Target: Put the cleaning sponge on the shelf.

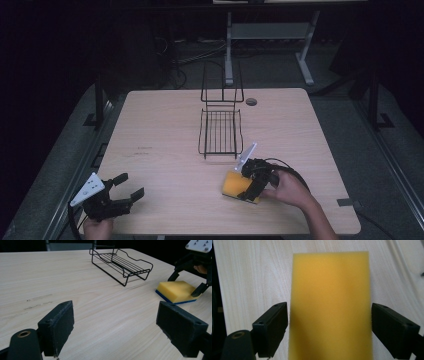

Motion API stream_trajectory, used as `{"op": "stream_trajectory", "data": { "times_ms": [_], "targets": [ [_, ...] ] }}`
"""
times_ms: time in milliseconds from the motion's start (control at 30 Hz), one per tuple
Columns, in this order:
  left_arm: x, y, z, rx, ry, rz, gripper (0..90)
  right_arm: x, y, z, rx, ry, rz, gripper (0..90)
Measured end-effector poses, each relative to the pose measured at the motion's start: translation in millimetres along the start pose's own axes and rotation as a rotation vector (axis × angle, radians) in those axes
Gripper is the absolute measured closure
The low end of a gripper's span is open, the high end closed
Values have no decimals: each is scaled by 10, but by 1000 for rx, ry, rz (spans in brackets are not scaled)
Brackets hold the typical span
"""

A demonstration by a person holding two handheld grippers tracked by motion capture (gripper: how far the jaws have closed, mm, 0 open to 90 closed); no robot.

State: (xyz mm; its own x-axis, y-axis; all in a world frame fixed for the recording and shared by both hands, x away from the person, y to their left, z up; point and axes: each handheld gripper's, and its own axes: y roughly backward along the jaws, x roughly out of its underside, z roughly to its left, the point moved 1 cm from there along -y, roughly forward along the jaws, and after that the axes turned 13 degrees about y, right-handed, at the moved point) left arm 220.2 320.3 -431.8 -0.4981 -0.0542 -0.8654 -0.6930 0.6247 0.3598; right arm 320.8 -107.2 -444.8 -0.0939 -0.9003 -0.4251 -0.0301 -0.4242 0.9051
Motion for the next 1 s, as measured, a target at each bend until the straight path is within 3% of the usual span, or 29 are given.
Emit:
{"op": "stream_trajectory", "data": {
  "times_ms": [1000],
  "targets": [
    [-1, 8, 14, 2, 6, -4, 140, 38, -142, 45, 19, 9, 18, 187]
  ]
}}
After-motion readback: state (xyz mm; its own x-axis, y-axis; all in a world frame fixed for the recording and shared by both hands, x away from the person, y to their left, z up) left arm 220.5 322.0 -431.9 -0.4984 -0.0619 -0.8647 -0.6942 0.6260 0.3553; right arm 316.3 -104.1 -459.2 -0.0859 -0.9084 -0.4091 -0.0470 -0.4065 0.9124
